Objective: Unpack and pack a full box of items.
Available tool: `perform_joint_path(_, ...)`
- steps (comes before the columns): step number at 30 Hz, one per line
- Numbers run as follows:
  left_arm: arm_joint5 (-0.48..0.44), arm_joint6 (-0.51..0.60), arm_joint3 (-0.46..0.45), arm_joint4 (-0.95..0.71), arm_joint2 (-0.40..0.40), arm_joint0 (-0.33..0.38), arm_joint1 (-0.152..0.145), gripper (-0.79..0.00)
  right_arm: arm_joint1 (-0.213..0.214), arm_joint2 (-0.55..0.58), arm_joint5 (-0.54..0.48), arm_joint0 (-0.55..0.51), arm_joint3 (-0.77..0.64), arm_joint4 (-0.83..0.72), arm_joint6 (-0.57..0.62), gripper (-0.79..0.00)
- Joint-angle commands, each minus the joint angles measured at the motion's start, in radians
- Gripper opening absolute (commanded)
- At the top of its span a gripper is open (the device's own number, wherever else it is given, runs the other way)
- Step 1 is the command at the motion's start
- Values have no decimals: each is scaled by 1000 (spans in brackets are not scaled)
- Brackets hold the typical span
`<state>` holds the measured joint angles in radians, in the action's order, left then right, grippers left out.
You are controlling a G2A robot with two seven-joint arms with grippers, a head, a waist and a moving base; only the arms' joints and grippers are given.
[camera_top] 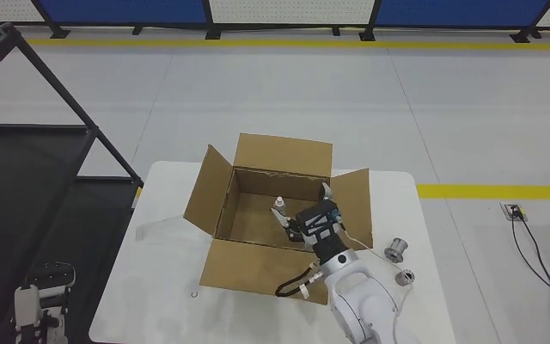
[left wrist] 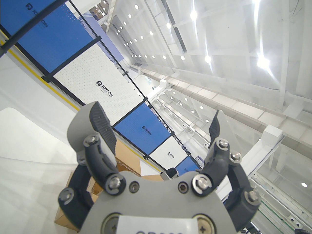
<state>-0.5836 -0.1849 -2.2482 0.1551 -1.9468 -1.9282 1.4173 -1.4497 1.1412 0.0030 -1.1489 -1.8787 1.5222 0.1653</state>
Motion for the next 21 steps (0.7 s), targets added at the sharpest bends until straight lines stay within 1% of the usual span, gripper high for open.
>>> perform_joint_path(1, 0, 0, 0, 0, 0, 0, 0, 0, 11, 75, -5, -62, -77, 5, -23, 0)
perform_joint_path(5, 0, 0, 0, 0, 0, 0, 0, 0, 33, 249, -33, -193, -208, 1, -36, 0)
perform_joint_path(8, 0, 0, 0, 0, 0, 0, 0, 0, 47, 374, -64, -288, -261, 20, -24, 0)
perform_joint_path(10, 0, 0, 0, 0, 0, 0, 0, 0, 55, 448, -91, -343, -265, 42, -8, 0)
perform_joint_path(13, 0, 0, 0, 0, 0, 0, 0, 0, 65, 539, -144, -403, -243, 42, 0, 0)
perform_joint_path(15, 0, 0, 0, 0, 0, 0, 0, 0, 69, 592, -177, -434, -211, -11, -19, 0)
perform_joint_path(17, 0, 0, 0, 0, 0, 0, 0, 0, 76, 640, -242, -460, -170, -32, -2, 0)
perform_joint_path(19, 0, 0, 0, 0, 0, 0, 0, 0, 82, 679, -285, -477, -124, -49, 1, 0)
perform_joint_path(21, 0, 0, 0, 0, 0, 0, 0, 0, 90, 704, -373, -487, -78, -55, 12, 0)
